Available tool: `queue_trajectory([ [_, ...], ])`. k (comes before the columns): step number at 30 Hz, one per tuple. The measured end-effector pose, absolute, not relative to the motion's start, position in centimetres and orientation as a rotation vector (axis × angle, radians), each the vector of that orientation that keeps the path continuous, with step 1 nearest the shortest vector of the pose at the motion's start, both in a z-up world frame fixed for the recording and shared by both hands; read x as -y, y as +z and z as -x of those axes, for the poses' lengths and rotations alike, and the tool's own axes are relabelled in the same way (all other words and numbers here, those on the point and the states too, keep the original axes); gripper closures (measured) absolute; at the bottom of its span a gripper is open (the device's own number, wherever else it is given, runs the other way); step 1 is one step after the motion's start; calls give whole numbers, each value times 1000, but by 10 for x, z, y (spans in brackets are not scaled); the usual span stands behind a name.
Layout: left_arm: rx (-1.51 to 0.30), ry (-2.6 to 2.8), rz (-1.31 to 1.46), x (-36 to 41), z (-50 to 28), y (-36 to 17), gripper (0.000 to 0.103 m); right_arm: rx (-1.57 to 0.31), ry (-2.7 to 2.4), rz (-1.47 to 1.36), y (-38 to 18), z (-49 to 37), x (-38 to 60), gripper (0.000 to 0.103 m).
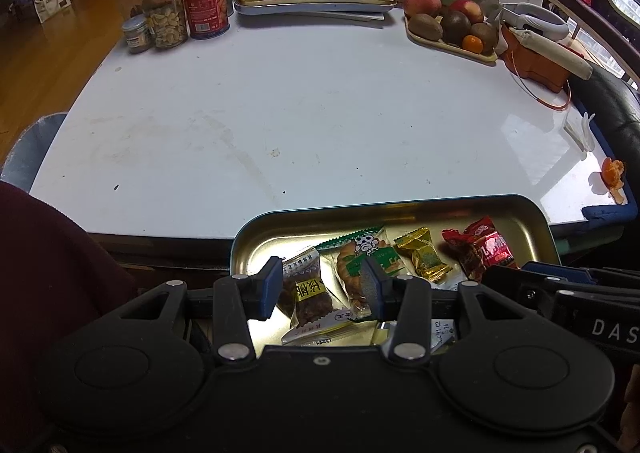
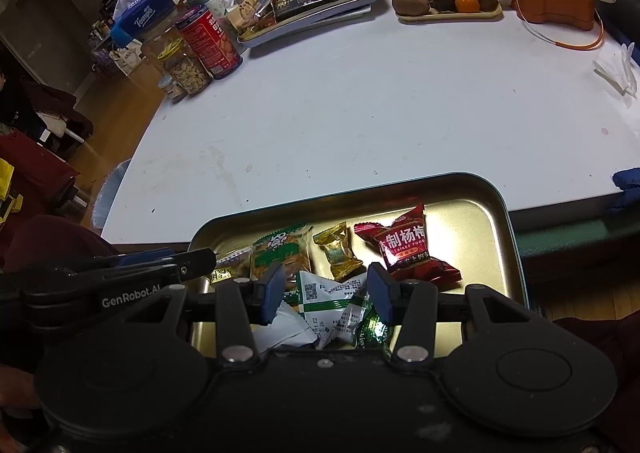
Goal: Organize snacks
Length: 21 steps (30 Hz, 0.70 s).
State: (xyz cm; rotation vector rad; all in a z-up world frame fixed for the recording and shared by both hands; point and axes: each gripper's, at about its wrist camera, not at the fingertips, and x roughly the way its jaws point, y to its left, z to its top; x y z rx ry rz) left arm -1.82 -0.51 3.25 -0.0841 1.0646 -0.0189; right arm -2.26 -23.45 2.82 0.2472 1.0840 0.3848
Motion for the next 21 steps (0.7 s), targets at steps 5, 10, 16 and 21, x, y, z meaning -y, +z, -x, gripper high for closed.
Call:
queue_trajectory([
  [5, -1062, -17, 83, 4, 19, 33, 52, -1084, 386, -247, 29, 23, 234, 54],
  [10, -1061, -13, 83, 4, 19, 33, 52, -1082, 385, -251, 29, 22, 234, 54],
  [16, -1069, -12, 84, 4, 18, 32, 52, -1076, 389, -258, 30, 23, 234, 54],
  [21, -1059, -18, 79, 5, 19, 33, 52, -1072, 392, -262, 30, 24, 234, 54],
])
